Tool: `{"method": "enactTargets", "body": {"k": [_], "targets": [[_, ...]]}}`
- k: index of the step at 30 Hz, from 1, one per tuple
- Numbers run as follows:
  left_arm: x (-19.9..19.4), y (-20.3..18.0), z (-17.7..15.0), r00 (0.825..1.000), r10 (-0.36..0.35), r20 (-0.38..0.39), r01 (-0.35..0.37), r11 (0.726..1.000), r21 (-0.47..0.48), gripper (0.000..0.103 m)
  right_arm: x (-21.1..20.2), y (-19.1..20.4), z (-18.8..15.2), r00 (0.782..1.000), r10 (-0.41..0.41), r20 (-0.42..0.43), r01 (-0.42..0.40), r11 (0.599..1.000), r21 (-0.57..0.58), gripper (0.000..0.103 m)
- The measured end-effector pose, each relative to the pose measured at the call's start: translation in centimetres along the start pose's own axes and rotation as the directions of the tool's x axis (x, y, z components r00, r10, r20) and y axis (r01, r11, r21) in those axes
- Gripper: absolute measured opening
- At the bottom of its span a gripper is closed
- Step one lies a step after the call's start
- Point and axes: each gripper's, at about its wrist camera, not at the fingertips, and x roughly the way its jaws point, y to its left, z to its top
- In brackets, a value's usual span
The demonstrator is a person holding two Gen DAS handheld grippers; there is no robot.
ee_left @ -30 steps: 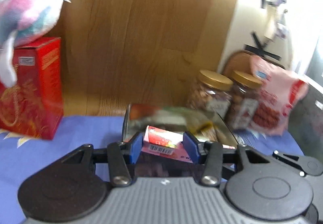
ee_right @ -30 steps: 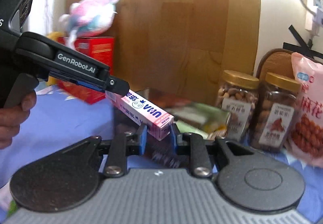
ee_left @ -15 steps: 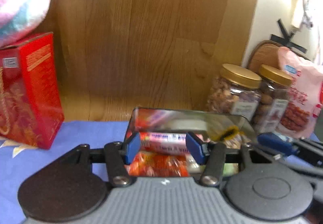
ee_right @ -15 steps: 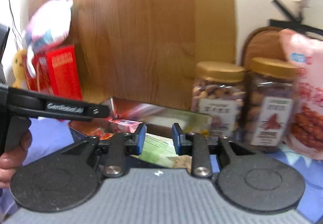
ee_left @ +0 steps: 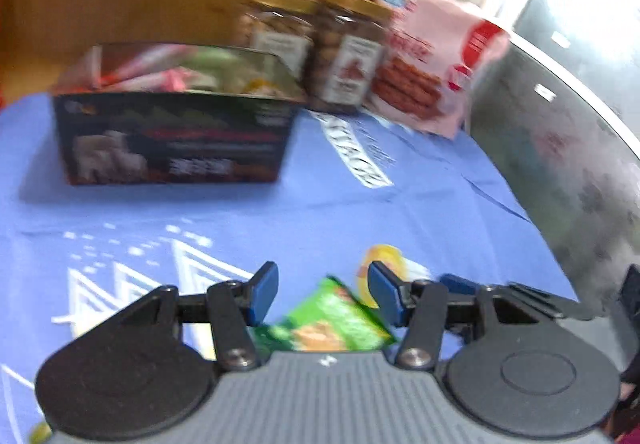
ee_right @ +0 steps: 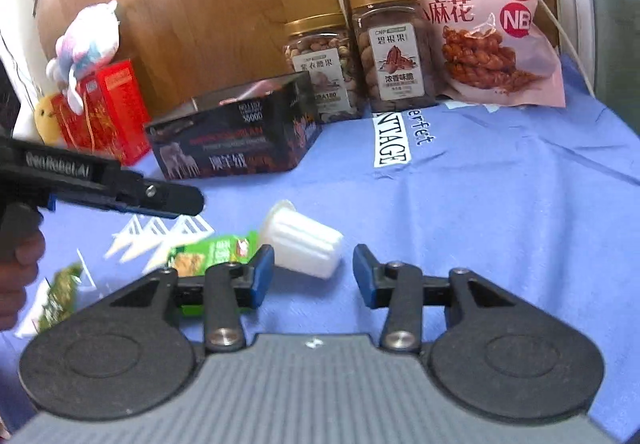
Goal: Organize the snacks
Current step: 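Grasp the white pudding cup with the left tool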
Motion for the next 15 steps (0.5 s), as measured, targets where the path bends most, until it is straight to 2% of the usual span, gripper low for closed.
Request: {"method": "enactTargets", "body": {"k": [3,7,9,11,13,15], "targets": [[0.6,-1.8,0.2,1.000,-0.023,-0.007,0.023,0.999,0.047,0.050,0.4,0.3,0.0,1.000,0.017,-0.015,-0.018,0.999,-0.047,0.048],[2.6,-4.1,0.4,0.999,0.003,-0.042,0.001,0.995,0.102,0.045,1.4,0.2,0.3,0.999,-0.011,-0.032,0.007,0.992,-0.124,0.049],[3.8,-4.9,0.4,0.998,0.019,-0.059,-0.012,0.993,0.121,0.033,2.0,-0.2,0.3,0.999,-0.002,-0.049,-0.004,0.991,-0.137,0.050],[5.0,-5.2,0.5,0.997,-0.010,-0.081,0.020,0.992,0.123,0.030,2.5,-0.3,0.2,0.998,0.005,-0.062,-0.014,0.988,-0.156,0.050],[5.3,-5.6,0.7,0.997,-0.009,-0.077,0.019,0.991,0.130,0.030,2.6,-0.1,0.1,0.998,0.023,-0.056,-0.032,0.984,-0.173,0.047],[5.3,-5.8,0.9,0.997,0.002,-0.076,0.009,0.990,0.141,0.028,2.8,0.2,0.3,0.999,0.000,-0.042,-0.008,0.984,-0.179,0.042]]}}
